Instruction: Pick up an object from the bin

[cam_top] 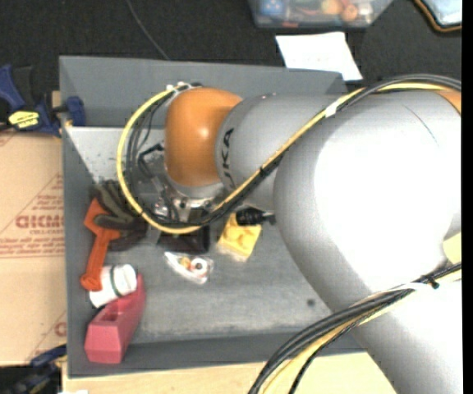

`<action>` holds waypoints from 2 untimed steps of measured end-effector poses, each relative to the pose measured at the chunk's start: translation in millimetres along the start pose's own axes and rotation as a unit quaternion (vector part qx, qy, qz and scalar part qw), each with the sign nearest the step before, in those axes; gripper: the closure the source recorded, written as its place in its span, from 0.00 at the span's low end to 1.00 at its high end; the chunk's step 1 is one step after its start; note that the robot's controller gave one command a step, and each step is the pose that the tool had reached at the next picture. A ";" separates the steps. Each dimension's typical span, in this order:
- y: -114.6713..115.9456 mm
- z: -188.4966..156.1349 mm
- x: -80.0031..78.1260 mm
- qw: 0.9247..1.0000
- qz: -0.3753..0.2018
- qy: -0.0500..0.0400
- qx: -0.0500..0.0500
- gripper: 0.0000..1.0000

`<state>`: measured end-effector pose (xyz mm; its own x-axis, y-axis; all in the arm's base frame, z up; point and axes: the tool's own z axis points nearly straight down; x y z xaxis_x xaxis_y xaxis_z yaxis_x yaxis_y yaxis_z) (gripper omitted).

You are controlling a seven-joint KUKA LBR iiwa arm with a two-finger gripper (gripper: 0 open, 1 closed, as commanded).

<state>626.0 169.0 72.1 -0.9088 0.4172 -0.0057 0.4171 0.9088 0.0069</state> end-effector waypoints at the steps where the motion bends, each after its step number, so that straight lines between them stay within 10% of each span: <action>1: -2.0 -20.3 1.7 1.000 0.000 0.003 0.002 1.00; 2: -1.6 -57.1 0.4 1.000 0.000 0.001 0.001 1.00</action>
Offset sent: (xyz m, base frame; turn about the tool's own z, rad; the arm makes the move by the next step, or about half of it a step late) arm -0.0014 -0.0006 0.0831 0.0005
